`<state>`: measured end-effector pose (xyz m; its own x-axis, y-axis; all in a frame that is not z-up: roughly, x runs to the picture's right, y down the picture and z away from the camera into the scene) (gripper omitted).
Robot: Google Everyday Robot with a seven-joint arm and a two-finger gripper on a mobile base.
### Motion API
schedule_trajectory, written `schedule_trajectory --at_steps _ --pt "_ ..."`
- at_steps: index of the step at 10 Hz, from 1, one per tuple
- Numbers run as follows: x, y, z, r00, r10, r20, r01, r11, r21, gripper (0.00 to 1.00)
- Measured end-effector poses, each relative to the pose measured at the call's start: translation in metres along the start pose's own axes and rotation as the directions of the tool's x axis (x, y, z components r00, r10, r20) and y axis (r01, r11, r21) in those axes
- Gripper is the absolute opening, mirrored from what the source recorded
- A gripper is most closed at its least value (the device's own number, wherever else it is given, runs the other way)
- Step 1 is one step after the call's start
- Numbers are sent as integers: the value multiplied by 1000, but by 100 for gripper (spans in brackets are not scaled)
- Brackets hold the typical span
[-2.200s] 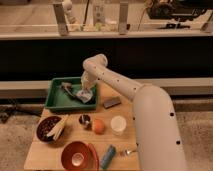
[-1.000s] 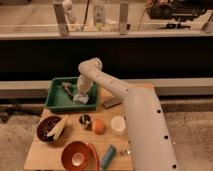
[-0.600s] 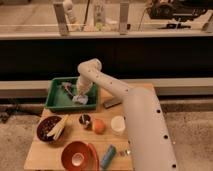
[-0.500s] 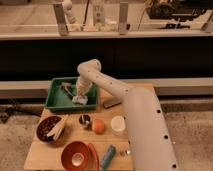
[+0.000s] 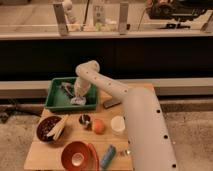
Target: Wipe tray with towel
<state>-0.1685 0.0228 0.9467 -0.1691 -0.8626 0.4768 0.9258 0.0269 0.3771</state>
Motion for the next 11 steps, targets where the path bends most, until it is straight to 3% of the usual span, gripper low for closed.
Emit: schedule_trajectory --at_steps 6,11 --pt "37 25 4 999 34 -42 -36 998 -47 0" --pt "83 24 19 998 22 -54 -26 997 -79 0"
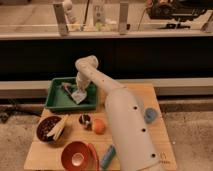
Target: Wipe tray with towel
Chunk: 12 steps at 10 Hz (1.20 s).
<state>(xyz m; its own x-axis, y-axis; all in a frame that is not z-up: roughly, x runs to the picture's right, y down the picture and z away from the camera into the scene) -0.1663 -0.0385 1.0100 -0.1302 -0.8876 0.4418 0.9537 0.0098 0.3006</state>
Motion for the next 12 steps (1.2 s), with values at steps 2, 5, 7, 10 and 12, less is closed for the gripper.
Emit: schedule_trajectory --at_steps 2,5,7,10,12 --pt "11 -24 8 999 -35 -3 35 999 20 0" --pt "7 -55 7 994 -106 0 105 991 88 0" --pt "-6 -59 1 990 -139 3 138 983 121 0" --pt "-37 -44 -10 988 -151 23 146 980 135 0" --pt "-48 -28 -13 990 -135 32 130 983 128 0"
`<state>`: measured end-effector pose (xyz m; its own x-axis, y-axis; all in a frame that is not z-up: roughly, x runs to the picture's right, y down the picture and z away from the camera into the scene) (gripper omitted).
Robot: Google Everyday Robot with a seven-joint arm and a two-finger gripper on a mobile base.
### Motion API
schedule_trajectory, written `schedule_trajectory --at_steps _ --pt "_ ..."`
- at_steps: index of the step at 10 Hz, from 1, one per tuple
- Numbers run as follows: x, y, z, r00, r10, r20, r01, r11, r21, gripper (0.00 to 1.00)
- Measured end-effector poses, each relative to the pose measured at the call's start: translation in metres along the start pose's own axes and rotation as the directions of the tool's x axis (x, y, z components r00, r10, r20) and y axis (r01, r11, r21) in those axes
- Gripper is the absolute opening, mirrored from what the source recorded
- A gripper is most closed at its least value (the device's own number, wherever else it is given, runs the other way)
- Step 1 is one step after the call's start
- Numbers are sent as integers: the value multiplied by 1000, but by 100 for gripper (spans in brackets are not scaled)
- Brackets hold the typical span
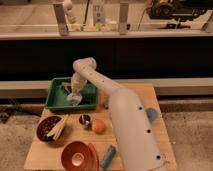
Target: Wipe tray with towel
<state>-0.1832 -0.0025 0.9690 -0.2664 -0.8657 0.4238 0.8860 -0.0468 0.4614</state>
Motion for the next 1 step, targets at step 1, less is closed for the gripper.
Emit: schedule_trajectory --at_steps 1 --pt "-6 8 -4 1000 10 0 -10 1000 -6 0"
